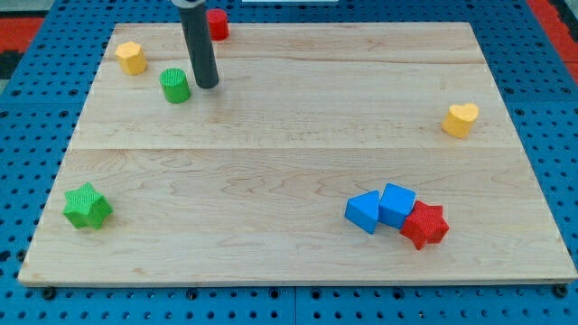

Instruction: Make a group of green blocks and yellow blocks towards top left

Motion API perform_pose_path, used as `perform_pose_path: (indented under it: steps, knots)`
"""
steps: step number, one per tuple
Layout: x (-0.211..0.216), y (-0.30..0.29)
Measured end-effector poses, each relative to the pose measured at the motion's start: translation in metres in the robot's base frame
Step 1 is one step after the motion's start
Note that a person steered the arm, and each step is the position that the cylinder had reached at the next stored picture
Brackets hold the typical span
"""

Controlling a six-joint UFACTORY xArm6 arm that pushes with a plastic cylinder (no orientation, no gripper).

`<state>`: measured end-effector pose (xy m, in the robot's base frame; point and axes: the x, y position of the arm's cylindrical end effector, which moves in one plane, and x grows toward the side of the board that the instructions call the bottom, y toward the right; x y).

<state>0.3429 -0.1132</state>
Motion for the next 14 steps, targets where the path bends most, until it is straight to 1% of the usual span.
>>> perform_pose_path:
  steps: [1, 2, 3, 4, 5, 7, 8, 9, 10, 11, 12, 13, 14]
  knots:
    - [0.007, -0.044]
    - [-0.039, -0.066]
    - [-0.039, -0.067]
    - [-0.064, -0.025]
    - [-0.048, 0.104]
    - [0.019, 0.386]
    - [0.074, 0.396]
    - [0.044, 0.232]
    - [-0.020, 0.099]
    - [0.012, 0.107]
    - [-0.024, 0.120]
    - [-0.096, 0.106]
    - [-0.118, 0.040]
